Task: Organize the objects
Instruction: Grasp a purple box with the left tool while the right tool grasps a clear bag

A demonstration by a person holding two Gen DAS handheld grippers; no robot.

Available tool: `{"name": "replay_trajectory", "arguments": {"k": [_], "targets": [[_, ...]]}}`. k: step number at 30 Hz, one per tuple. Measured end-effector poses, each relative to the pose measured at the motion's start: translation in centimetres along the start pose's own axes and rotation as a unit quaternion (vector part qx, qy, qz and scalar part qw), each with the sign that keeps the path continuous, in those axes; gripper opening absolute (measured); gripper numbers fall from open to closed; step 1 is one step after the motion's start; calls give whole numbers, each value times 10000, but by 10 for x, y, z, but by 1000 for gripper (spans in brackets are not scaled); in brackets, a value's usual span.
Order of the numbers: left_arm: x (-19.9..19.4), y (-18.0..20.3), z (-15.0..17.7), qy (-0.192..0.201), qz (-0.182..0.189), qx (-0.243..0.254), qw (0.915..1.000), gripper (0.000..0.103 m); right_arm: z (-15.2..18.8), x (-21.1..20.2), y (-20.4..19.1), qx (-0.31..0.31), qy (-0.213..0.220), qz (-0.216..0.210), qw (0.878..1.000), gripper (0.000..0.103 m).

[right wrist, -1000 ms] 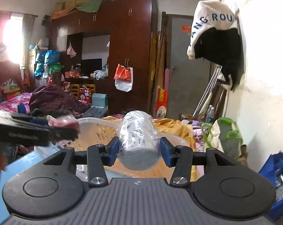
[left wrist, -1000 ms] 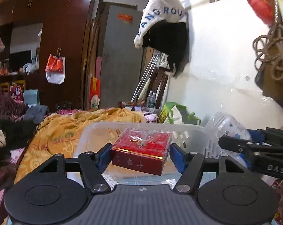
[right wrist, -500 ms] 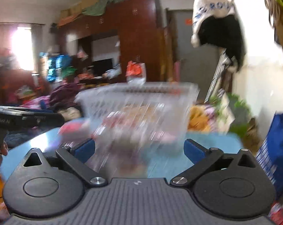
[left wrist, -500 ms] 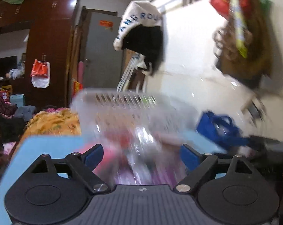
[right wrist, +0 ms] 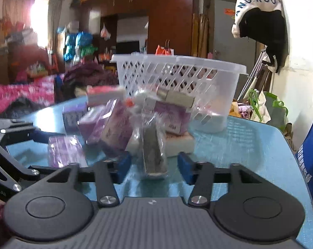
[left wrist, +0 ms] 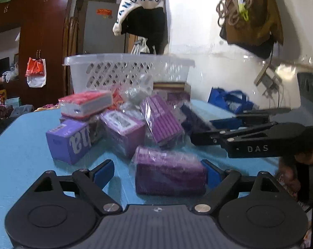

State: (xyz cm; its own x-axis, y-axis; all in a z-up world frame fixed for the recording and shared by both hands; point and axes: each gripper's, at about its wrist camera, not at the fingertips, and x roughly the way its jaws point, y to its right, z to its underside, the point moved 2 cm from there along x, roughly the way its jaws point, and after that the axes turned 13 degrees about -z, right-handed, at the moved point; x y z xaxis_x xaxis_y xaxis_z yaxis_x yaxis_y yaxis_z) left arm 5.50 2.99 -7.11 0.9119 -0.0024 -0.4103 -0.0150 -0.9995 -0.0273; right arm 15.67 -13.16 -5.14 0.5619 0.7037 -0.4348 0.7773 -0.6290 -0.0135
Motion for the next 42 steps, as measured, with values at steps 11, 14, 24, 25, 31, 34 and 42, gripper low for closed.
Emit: {"name": "replay_trajectory", "arguments": {"k": [11,14,24,25,31,34,42], "targets": [[-12,3,6,561,-229,126,9981,71,14,-12,1,105,340,-45,9994,35],[-15,1,6,610,-217,186,9977,71,14,-20,1,64,474,20,9989,35],[-23,-11,0,857,-373,109,9956,71,8,-41,7,88,1028,99,9946,35],[-24,-13,-1,868,-386,90,9954,71,8,-42,8,87,1094,137,9939,35],[-26,-21,-3,944,-457,15,9945,71,8,-46,9,80,1364,234,9903,34],[-30,-23,-5,1021,-461,-19,9937,71,8,-49,9,67,1466,242,9889,34],[-32,-31,-9,1136,-631,-173,9914,71,8,-51,8,58,1510,183,9884,34]]}}
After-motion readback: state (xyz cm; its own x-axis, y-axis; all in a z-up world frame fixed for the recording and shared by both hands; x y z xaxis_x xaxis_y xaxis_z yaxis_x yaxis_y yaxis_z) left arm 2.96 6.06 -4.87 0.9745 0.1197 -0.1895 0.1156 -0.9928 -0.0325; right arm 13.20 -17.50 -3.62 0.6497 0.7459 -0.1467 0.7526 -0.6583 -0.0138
